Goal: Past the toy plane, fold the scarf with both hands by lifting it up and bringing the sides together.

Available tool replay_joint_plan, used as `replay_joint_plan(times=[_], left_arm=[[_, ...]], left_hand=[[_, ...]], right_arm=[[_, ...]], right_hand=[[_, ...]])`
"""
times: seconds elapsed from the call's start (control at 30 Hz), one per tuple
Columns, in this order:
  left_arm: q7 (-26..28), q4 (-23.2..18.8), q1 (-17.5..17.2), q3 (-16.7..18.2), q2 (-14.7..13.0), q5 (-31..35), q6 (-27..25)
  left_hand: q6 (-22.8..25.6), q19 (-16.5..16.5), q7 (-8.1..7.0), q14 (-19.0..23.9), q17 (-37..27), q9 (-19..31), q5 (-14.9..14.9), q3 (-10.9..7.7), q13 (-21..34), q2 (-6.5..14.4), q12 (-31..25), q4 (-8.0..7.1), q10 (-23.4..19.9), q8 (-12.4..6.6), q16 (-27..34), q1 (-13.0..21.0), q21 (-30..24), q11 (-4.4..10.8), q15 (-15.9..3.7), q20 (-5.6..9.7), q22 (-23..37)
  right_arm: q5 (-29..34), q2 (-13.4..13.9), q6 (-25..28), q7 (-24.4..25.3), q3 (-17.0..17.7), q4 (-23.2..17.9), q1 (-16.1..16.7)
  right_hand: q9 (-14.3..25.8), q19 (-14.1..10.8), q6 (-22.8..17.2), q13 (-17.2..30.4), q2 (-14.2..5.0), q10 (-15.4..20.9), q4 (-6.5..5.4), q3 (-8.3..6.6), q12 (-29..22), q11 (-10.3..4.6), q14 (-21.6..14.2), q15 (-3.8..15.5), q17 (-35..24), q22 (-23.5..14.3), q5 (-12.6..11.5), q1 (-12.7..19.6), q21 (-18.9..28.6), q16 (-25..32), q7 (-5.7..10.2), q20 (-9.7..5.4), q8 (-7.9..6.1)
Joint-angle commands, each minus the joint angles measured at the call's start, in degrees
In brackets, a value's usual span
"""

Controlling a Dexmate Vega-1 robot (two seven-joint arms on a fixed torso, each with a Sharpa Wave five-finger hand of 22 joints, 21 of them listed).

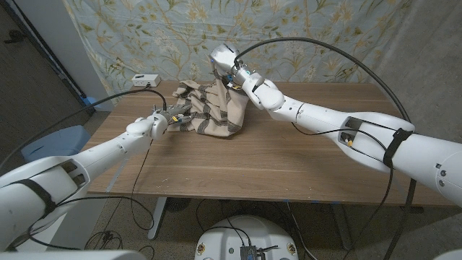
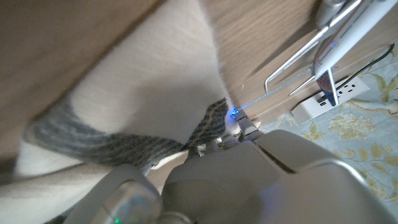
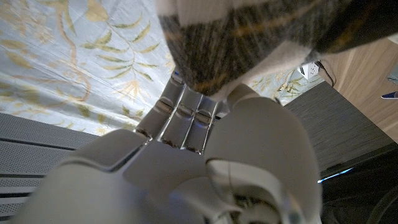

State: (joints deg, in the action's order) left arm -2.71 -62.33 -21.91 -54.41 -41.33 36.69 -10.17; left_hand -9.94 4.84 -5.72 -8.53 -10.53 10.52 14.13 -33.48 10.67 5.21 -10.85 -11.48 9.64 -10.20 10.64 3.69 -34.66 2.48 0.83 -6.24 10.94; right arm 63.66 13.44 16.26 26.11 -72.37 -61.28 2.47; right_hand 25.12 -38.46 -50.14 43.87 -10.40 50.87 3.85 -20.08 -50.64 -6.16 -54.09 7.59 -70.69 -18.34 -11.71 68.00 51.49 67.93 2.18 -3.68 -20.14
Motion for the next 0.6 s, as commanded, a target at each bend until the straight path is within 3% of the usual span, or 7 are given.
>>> replay_joint_plan(times=[0.03, 0.33, 0.6], left_arm=[[1.99, 4.99, 1.53, -1.15, 1.32, -1.84, 2.94], [3.11, 8.14, 2.45, -1.98, 2.23, -3.07, 4.59], [3.96, 11.25, 3.36, -2.86, 3.23, -4.10, 6.26]], left_hand=[[-3.09, -0.42, 0.36, -0.54, -0.18, 0.23, 0.42, -0.51, 0.04, 6.14, -0.34, 0.12, 1.77, -0.44, 0.25, -0.71, 0.14, -0.29, 0.08, -0.20, -0.03], [-3.15, -0.49, 0.42, -0.57, -0.16, 0.23, 0.46, -0.70, 0.04, 6.21, -0.38, 0.14, 1.80, -0.46, 0.26, -0.97, 0.15, -0.24, 0.07, -0.16, -0.03], [-3.23, -0.57, 0.40, -0.67, -0.15, 0.22, 0.49, -0.85, 0.03, 6.23, -0.41, 0.15, 1.86, -0.46, 0.24, -1.15, 0.14, -0.25, 0.06, -0.10, -0.04]], right_arm=[[0.22, -7.16, -2.52, 3.25, -3.89, 8.03, -5.02], [-1.62, -13.16, -4.02, 6.12, -7.20, 16.34, -8.10], [-4.75, -21.31, -6.17, 10.36, -10.68, 28.53, -11.34]], right_hand=[[0.24, 0.21, -0.31, 0.20, 0.18, 0.22, -0.37, -0.10, -0.14, -0.35, 0.31, 4.78, -0.26, 0.05, -0.49, 0.06, 0.62, 0.77, 0.12, -4.60, -0.21], [0.29, 0.53, -0.55, 0.01, 0.24, 0.54, -0.53, 0.07, -0.11, -0.27, 0.50, 4.78, -0.23, 0.42, -0.65, 0.12, 1.80, 1.58, 0.03, -4.50, 0.08], [0.29, 0.68, -0.78, -0.32, 0.28, 0.92, -0.58, 0.13, -0.05, -0.06, 0.48, 4.79, -0.20, 0.73, -0.74, 0.23, 2.61, 2.14, 0.02, -4.33, 0.28]])
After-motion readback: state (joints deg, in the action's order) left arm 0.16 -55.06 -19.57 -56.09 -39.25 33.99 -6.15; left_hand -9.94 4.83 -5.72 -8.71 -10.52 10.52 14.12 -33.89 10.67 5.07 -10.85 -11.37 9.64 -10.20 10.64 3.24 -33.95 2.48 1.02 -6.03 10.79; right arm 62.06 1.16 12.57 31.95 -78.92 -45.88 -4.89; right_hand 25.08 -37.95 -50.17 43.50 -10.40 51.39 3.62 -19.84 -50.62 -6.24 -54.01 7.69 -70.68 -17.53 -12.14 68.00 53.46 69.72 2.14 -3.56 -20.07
